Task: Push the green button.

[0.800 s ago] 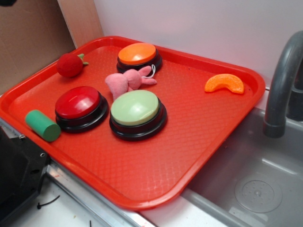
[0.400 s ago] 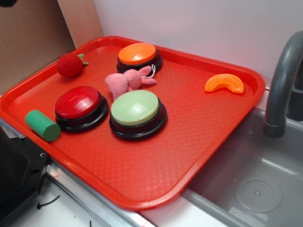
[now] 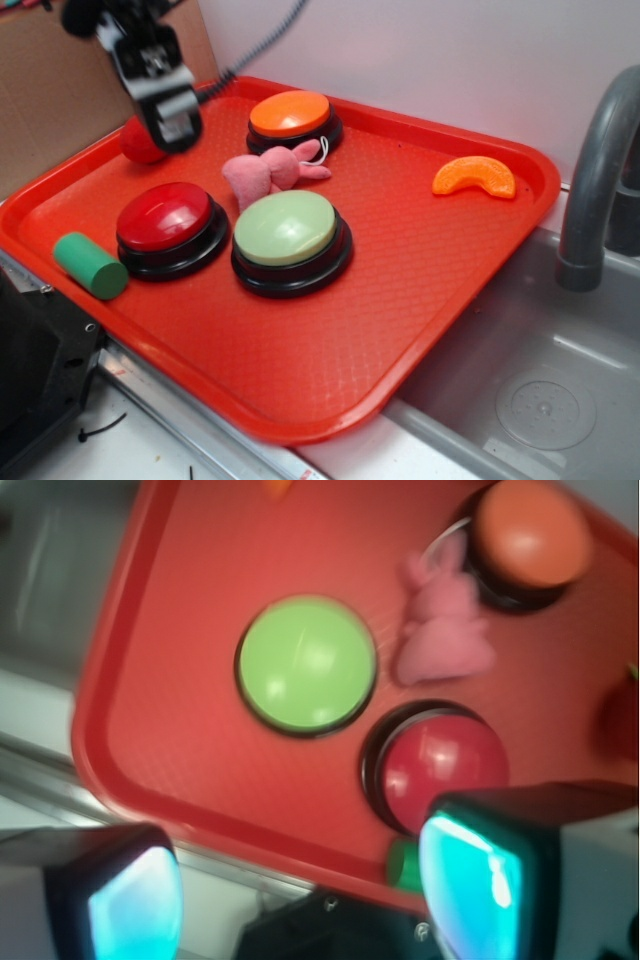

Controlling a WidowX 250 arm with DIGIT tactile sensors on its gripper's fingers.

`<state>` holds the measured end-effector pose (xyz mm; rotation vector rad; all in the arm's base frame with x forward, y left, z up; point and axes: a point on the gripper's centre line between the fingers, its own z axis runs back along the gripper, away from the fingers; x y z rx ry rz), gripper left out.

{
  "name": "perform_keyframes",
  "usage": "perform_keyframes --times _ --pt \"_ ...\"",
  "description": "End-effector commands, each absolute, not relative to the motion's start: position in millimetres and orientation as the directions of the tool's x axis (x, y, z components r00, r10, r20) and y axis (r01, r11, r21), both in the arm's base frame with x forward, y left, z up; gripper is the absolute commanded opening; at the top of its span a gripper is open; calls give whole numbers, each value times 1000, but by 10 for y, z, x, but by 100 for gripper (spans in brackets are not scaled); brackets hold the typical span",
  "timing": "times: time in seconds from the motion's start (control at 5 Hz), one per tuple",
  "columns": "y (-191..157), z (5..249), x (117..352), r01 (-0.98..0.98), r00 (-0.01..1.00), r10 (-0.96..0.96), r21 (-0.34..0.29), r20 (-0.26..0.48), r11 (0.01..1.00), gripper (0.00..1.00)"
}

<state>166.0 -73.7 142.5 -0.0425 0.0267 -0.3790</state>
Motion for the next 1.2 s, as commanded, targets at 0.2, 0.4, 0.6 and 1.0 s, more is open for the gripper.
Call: perform_keyframes --times 0.2,0.4,0.6,1.0 --pt "-655 896 1978 382 923 -382 5 32 924 100" --pt "-675 774 2064 407 913 -407 -13 18 913 100" --pt "-793 593 2132 418 908 -419 -58 -2 906 100" --pt "-813 644 2114 417 909 -416 -77 20 906 100"
